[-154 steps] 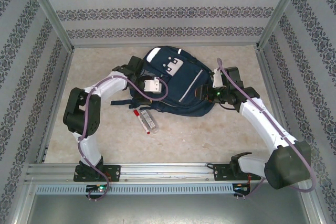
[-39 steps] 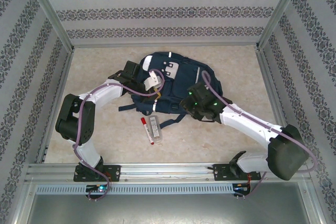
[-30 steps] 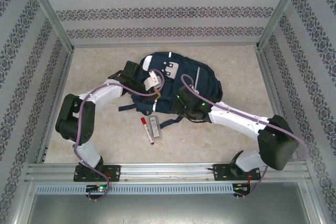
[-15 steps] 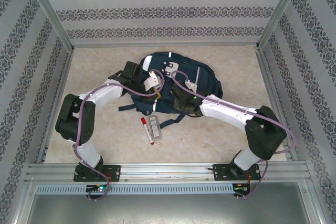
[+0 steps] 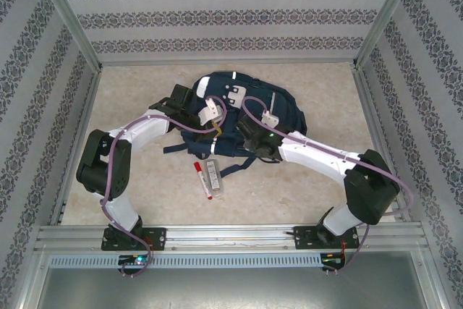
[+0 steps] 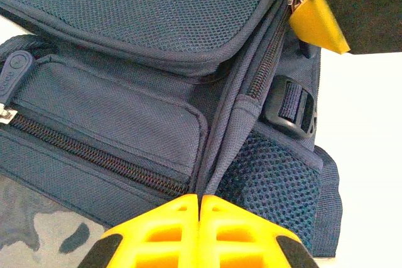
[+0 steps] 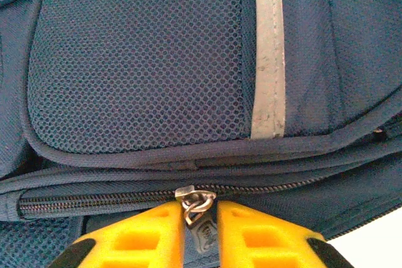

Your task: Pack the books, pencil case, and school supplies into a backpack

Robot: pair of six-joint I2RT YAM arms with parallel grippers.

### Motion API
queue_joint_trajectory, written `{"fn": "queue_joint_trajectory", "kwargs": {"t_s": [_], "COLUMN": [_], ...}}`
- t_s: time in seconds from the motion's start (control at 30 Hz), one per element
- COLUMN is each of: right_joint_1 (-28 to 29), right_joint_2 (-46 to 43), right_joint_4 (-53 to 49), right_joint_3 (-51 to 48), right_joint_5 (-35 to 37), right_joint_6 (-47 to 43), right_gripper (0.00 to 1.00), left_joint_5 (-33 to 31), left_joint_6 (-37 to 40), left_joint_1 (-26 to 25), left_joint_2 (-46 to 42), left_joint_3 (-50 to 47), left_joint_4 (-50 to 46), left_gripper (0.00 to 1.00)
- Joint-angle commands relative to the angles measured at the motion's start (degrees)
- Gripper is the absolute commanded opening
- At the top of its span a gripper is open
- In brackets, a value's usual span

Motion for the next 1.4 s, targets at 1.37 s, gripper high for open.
{"fn": "queue_joint_trajectory", "kwargs": {"t_s": [1.37], "right_joint_1": [-5.48], "right_joint_2": [2.26], "right_joint_4": [2.83], "right_joint_3": [-1.62], "right_joint_5": [-8.51], "right_joint_6": [-11.9], "right_gripper": [0.15], "left_joint_5": [-2.44], "left_joint_6": [2.51], "left_joint_1": [0.88], "left_joint_2": [-1.76], "left_joint_3": [0.34], "left_joint_4": [-2.12], "left_gripper": [0.0]}}
